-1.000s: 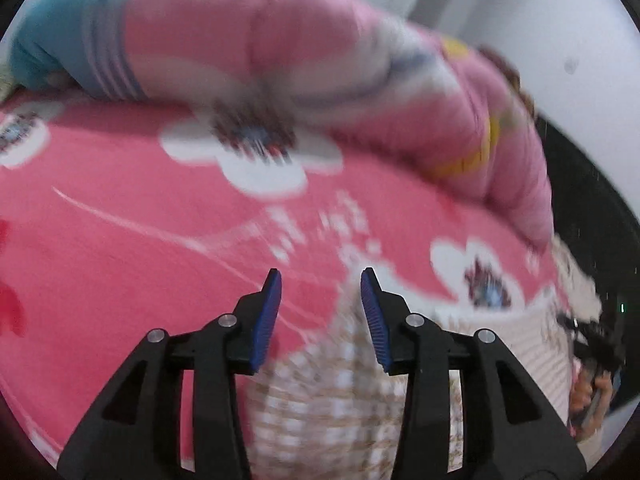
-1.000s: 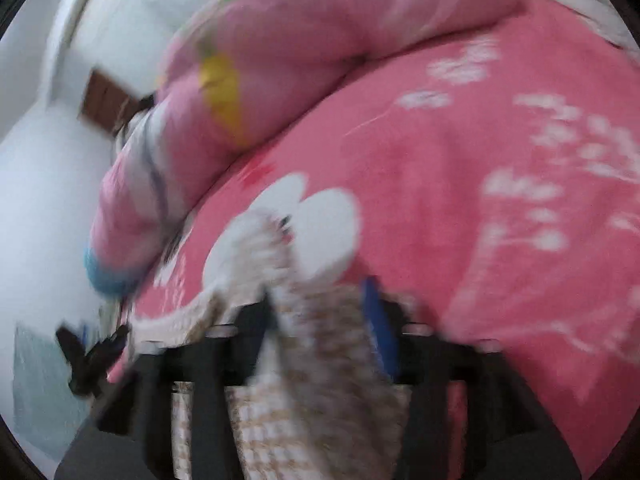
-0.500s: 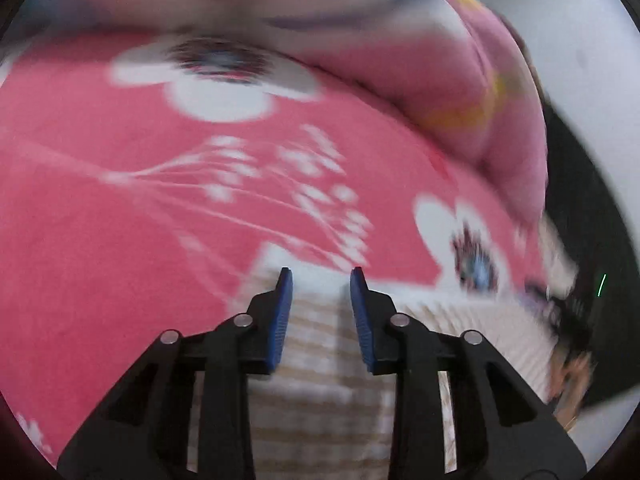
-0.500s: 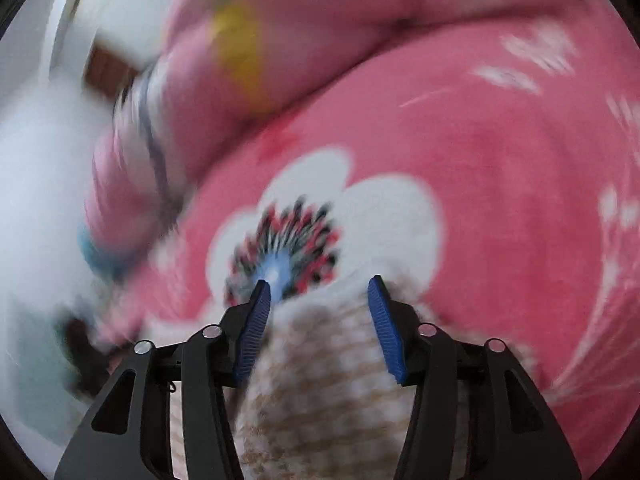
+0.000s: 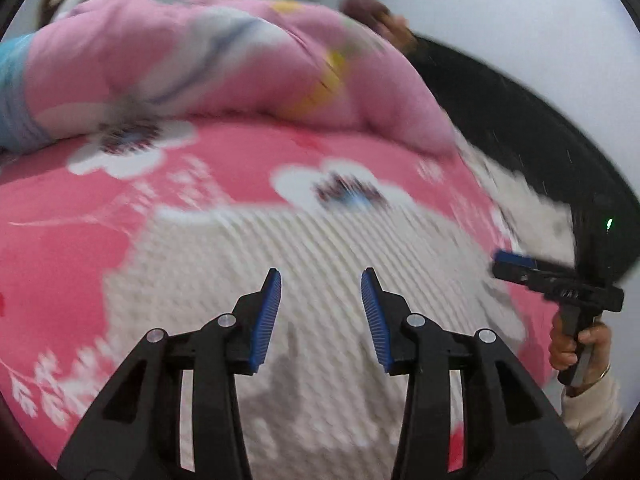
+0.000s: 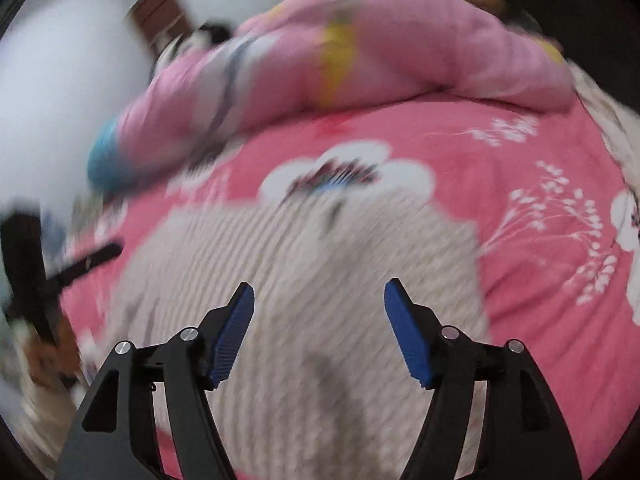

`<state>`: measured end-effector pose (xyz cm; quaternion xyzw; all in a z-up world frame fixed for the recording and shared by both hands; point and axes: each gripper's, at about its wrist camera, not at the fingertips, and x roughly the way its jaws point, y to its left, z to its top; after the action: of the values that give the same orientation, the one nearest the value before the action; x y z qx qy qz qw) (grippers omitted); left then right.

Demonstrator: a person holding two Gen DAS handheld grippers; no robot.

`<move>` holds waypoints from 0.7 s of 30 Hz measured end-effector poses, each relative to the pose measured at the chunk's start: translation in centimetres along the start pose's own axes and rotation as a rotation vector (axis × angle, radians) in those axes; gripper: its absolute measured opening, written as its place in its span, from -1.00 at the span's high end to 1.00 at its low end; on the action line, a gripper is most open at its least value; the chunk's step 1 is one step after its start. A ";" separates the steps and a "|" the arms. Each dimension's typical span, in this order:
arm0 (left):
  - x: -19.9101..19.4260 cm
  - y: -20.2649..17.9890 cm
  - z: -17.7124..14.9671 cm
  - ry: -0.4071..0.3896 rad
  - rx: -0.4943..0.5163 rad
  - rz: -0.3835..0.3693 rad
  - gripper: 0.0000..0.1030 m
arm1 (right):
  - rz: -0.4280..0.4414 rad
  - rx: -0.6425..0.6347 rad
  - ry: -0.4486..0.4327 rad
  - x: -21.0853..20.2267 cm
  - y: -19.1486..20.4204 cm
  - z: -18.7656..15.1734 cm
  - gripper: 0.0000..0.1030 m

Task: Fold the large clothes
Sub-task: 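Lower the sleeve onto the coat body and open both tools, then press both open tools down on the folded coat to flatten it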

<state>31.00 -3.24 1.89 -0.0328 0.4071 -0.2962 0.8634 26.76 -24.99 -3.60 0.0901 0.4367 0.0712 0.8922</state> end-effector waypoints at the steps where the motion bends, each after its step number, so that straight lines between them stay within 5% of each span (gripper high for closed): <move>1: 0.8 -0.8 -1.2 0.025 0.025 0.033 0.21 | -0.024 -0.027 0.019 0.5 0.7 -1.3 -0.28; 3: 2.8 -0.7 -3.7 0.100 0.034 0.145 0.18 | -0.099 -0.057 0.076 3.0 1.0 -4.0 -0.38; 7: 2.3 1.8 -5.7 0.078 -0.052 0.121 0.39 | -0.065 0.031 0.067 2.5 -0.7 -4.7 -0.40; 9: 0.0 0.9 -5.3 0.039 -0.041 0.162 0.32 | -0.094 0.040 0.060 0.9 0.1 -4.2 -0.40; 12: -2.6 -2.0 -6.2 -0.043 0.066 0.089 0.09 | -0.065 -0.046 -0.022 -1.5 3.2 -5.2 -0.40; 14: -2.1 -3.7 -7.4 -0.020 0.122 0.059 -0.10 | -0.057 -0.079 0.024 0.2 4.8 -6.9 -0.40; 17: 1.9 -4.5 -10.1 0.089 0.147 0.135 -0.25 | -0.100 -0.105 0.011 2.5 4.9 -8.6 -0.47; 21: 0.9 -4.2 -10.5 0.040 0.125 0.141 -0.26 | -0.106 -0.048 0.039 0.6 5.0 -7.6 -0.46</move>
<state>21.84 -5.25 -4.47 0.0561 0.4063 -0.2600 0.8742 20.91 -19.25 -7.52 0.0441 0.4562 0.0362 0.8880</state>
